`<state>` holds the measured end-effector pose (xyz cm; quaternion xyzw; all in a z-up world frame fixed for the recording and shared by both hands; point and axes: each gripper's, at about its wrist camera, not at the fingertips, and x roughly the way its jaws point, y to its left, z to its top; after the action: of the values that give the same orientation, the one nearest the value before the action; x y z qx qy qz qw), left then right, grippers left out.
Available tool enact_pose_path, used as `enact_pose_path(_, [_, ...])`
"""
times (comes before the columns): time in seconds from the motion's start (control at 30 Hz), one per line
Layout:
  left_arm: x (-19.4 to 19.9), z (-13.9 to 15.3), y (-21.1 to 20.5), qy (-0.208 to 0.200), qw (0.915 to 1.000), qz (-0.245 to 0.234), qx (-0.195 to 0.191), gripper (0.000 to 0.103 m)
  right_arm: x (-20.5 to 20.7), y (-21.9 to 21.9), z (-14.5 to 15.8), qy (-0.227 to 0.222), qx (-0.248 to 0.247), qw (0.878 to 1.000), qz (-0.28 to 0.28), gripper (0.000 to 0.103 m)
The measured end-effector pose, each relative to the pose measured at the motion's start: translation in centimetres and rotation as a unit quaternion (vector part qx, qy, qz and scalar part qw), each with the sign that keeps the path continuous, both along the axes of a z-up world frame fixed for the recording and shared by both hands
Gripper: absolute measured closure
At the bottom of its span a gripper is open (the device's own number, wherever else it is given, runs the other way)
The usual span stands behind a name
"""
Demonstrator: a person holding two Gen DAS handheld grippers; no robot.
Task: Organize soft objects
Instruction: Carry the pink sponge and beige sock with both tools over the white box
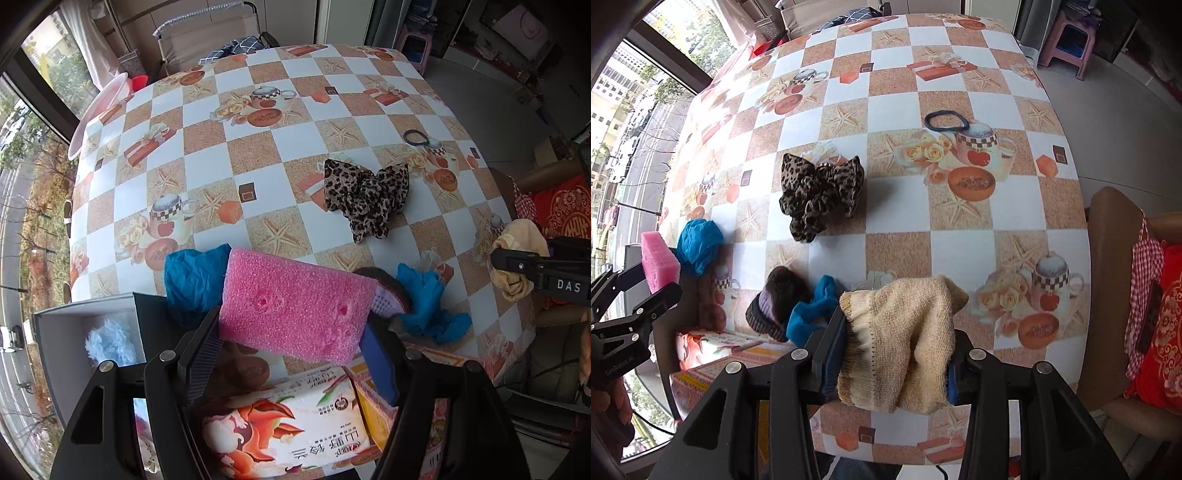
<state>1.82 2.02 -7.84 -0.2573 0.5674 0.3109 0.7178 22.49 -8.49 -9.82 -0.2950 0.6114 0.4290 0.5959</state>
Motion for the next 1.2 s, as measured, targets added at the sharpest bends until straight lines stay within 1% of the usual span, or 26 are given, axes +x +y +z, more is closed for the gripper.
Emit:
enact_pose_path(0.17, [-2.2,0.8,-2.2,-0.006,1.0,-0.003,-0.001,0.029,-1.9,-2.6,0.9,0.002,-0.004,1.0,-0.009,0.058])
enact_pose_path(0.47, [-5.9,1.7,-6.0,-0.017,0.9996,-0.024,-0.007,0.029,-6.4,-6.8,2.5,0.006,-0.009,1.0,-0.014,0.058])
enact_pose_path(0.63, [-7.8,1.7,-7.8,-0.022,0.9991,-0.033,-0.014,0.029,-9.0,-8.6,2.8,0.01,-0.015,1.0,-0.011,0.058])
enact_pose_path(0.73, [-9.1,1.8,-8.5,-0.026,0.9991,-0.03,-0.018,0.029,-10.6,-9.3,2.9,0.015,-0.018,1.0,-0.007,0.058])
enact_pose_path(0.97, [-11.8,2.1,-8.9,-0.036,0.9991,-0.015,-0.015,0.029,-14.9,-9.8,3.0,0.026,-0.023,0.999,0.027,0.058])
enact_pose_path(1.2, [-15.1,2.6,-8.3,-0.044,0.9989,0.017,-0.007,0.029,-18.9,-8.1,3.7,0.024,-0.013,0.996,0.083,0.058])
